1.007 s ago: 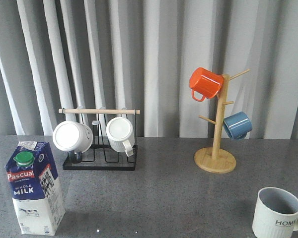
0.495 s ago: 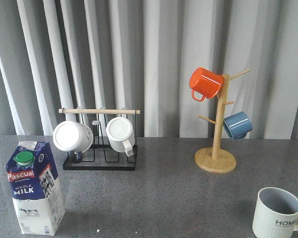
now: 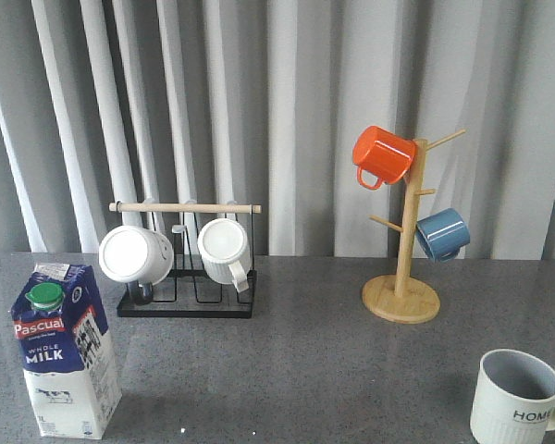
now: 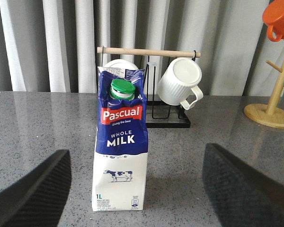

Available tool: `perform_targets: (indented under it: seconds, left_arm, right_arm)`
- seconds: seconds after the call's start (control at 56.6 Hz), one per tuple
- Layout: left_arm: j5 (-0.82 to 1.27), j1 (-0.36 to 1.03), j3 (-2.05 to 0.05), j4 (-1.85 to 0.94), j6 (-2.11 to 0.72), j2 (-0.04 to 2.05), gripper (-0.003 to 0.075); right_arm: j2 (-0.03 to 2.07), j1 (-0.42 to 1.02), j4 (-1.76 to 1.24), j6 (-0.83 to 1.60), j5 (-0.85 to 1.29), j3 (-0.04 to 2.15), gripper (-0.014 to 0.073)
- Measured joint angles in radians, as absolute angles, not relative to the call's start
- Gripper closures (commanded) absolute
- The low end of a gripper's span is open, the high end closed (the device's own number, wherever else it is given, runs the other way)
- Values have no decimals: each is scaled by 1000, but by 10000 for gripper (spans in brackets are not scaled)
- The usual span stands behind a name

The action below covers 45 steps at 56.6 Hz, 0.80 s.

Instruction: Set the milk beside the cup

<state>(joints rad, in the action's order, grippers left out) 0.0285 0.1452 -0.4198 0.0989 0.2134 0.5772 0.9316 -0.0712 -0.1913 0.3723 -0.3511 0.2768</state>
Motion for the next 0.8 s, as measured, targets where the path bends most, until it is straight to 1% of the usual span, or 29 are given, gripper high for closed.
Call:
perform_targets:
  seconds: [0.247, 0.371, 0.618, 0.795]
  left_arm:
    - [28, 145, -420, 99, 213, 577, 177]
    - [29, 145, -420, 99, 213, 577, 177]
    - [29, 145, -420, 99, 213, 577, 177]
    - [29, 145, -420, 99, 213, 577, 177]
  right_arm:
    - [939, -73, -183, 397, -347, 277, 83]
    - [966, -104, -143, 382, -378, 277, 83]
    - [1063, -192, 71, 161, -451, 277, 83]
    - [1136, -210, 125, 109, -517, 277, 83]
